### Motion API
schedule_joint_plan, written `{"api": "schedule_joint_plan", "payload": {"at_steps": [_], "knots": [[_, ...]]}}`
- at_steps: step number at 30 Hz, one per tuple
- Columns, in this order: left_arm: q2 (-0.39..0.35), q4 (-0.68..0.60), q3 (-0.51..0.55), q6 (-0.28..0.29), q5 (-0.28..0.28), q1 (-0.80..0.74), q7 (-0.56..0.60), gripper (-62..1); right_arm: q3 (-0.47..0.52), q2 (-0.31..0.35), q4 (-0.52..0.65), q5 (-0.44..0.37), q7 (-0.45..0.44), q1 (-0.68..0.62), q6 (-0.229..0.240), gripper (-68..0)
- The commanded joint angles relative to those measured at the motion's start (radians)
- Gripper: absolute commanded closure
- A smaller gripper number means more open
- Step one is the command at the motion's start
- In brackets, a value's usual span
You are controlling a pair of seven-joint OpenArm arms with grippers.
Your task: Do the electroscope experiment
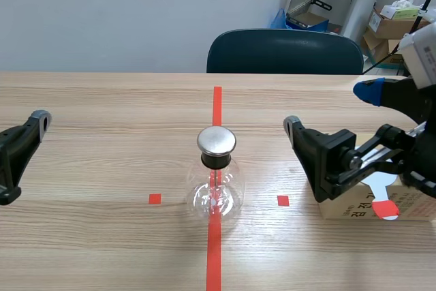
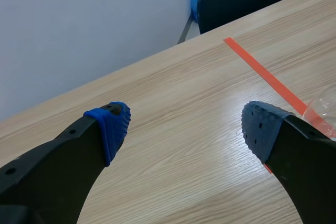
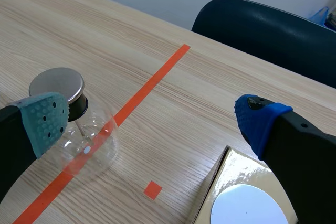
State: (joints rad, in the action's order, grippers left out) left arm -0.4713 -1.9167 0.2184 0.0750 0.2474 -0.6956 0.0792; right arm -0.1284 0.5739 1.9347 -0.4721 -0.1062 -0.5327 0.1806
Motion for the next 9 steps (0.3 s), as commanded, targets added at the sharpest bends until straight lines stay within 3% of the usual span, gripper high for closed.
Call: {"api": "schedule_joint_plan", "payload": {"at_steps": [1, 9], "knots": [[-0.006, -0.015, -0.003, -0.002, 0.004, -0.002, 0.010, -46.5, 0.011, 0.013, 0.002, -0.004, -0.011, 0.001, 0.000, -67.9], [-0.006, -0.015, -0.003, -0.002, 0.003, -0.002, 0.006, -46.5, 0.011, 0.013, 0.002, -0.004, -0.011, 0.001, 0.000, -67.9]]}}
